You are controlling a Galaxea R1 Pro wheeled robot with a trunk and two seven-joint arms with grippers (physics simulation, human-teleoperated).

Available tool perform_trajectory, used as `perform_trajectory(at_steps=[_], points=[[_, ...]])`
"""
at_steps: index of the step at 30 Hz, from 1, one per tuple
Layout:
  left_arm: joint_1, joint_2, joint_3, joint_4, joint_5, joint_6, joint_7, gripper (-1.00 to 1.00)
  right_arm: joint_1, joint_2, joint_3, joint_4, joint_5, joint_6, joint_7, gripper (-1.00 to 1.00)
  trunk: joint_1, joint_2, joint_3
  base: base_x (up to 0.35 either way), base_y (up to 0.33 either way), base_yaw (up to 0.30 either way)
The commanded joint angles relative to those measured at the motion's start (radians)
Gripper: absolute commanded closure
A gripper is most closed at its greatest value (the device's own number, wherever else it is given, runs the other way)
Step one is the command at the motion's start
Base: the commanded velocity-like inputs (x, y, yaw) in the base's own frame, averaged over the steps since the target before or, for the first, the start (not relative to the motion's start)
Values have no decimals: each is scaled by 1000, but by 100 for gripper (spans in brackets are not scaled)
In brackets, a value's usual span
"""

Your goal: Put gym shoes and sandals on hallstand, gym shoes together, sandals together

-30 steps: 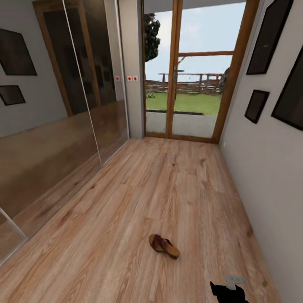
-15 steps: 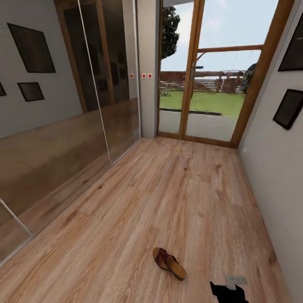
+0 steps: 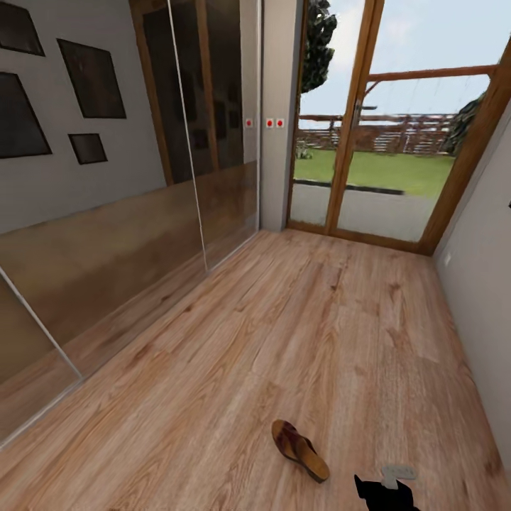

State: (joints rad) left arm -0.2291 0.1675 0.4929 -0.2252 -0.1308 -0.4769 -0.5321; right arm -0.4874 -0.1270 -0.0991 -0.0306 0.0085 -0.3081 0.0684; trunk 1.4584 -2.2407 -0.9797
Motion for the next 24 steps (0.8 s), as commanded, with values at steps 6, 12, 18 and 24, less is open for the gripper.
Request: perform_trajectory(at_steps=[6, 12, 18, 24], points=[[-1, 0, 9, 1, -10, -5, -2, -100, 0, 0, -8, 1, 1, -3, 7, -100, 0, 0, -4, 42, -22, 117], [-1, 0, 9, 1, -10, -5, 1, -100, 0, 1, -8, 0, 1, -3, 8, -100, 0, 0, -5, 221, -117, 17], [-1, 0, 9, 1, -10, -5, 1, -100, 0, 1, -8, 0, 1, -3, 8, -100, 0, 0, -5, 168, -79, 2], [-1, 0, 9, 1, -10, -5, 0, -100, 0, 1, -8, 0, 1, -3, 8, -100, 0, 0, -5, 32, -14, 0]])
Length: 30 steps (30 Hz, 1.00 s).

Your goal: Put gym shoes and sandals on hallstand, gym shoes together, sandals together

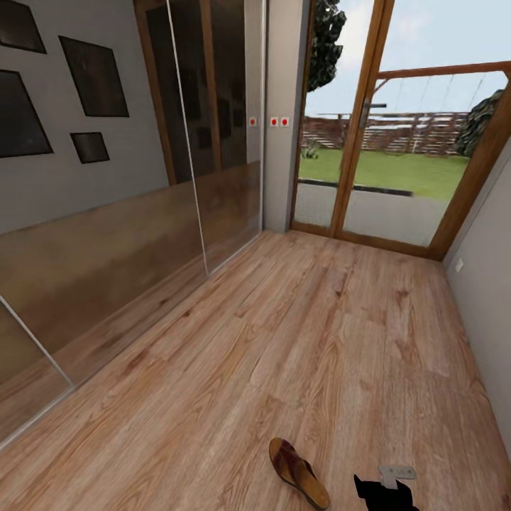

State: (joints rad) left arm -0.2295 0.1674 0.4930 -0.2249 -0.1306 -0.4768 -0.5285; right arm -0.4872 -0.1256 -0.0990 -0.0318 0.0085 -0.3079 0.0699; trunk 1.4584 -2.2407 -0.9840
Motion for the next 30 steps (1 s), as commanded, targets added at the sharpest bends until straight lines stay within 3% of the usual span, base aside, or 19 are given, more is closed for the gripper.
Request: perform_trajectory(at_steps=[1, 11, 30], points=[[-1, 0, 9, 1, -11, -5, -3, -100, -1, 0, -8, 1, 1, -3, 7, -100, 0, 0, -1, 5, -24, 21], [-1, 0, 9, 0, -11, -5, -3, -100, -1, 0, -8, 1, 1, -5, 7, -100, 0, 0, -1, 2, -129, 149], [-1, 0, 9, 0, -10, -5, -3, -100, -1, 0, -8, 1, 1, -5, 7, -100, 0, 0, -1, 0, -261, 265]])
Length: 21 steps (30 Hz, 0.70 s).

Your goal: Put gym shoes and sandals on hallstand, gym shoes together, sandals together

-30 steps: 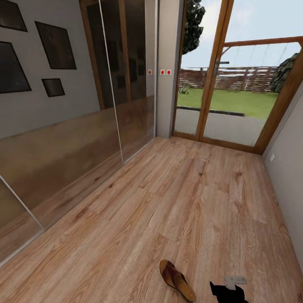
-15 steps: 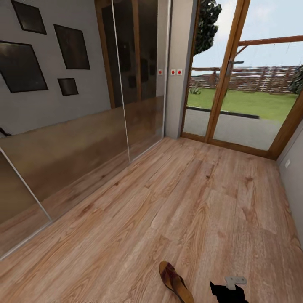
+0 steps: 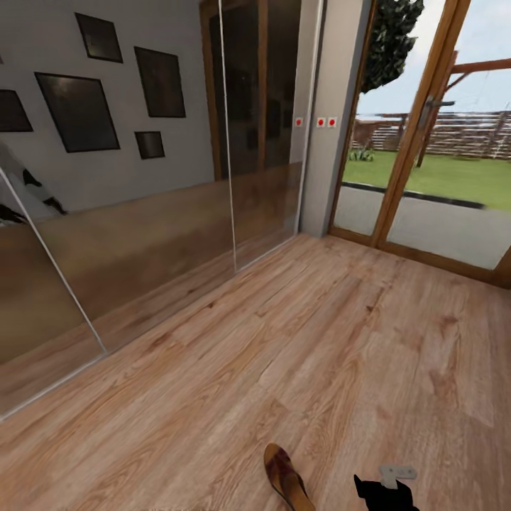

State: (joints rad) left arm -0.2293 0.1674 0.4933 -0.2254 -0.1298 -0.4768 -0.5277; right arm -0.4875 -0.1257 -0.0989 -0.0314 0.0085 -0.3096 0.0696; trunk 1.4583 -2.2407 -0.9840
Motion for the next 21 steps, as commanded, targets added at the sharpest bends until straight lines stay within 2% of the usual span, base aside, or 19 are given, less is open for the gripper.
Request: perform_trajectory(at_steps=[1, 7, 21], points=[[-1, 0, 9, 1, -10, -5, -4, -100, 0, 0, -8, 1, 1, -3, 7, -100, 0, 0, -1, 0, -249, 190], [-1, 0, 8, 0, -10, -5, -4, -100, 0, -1, -8, 1, 1, -3, 7, -100, 0, 0, -1, 0, -126, 84], [-1, 0, 8, 1, -10, -5, -3, -100, 0, -1, -8, 1, 1, -2, 7, -100, 0, 0, -1, 0, -9, 6]])
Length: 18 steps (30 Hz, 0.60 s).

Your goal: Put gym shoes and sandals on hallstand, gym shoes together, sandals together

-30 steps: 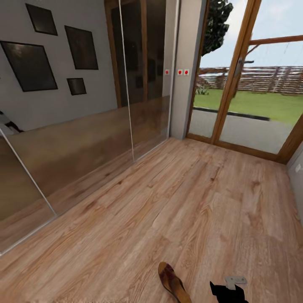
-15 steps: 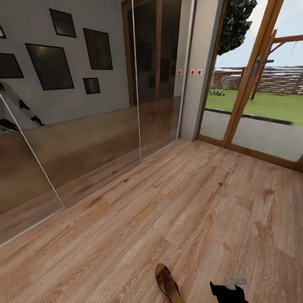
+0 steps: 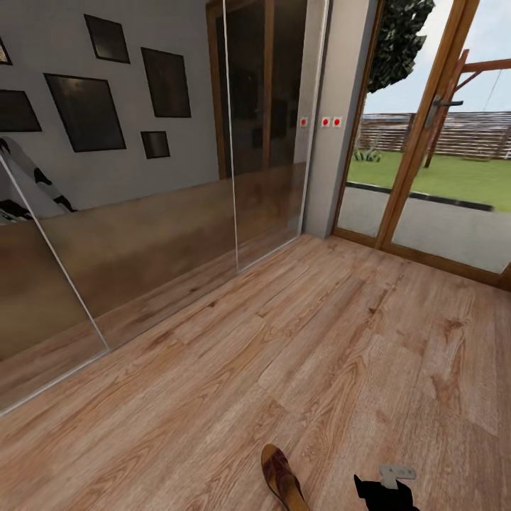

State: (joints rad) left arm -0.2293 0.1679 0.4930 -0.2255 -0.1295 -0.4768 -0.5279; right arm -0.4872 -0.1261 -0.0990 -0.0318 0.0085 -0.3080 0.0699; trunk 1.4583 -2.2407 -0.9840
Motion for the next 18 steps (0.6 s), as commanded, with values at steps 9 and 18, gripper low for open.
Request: perform_trajectory(at_steps=[9, 18], points=[[-10, -4, 9, -14, -11, 4, -4, -100, -1, 1, 25, -44, 7, 0, 7, -100, 0, 0, -1, 0, 0, 0], [-78, -1, 7, -42, -11, 47, -5, -100, -1, 35, 149, -272, 62, 36, 9, -100, 0, 0, -1, 0, 0, 0]])
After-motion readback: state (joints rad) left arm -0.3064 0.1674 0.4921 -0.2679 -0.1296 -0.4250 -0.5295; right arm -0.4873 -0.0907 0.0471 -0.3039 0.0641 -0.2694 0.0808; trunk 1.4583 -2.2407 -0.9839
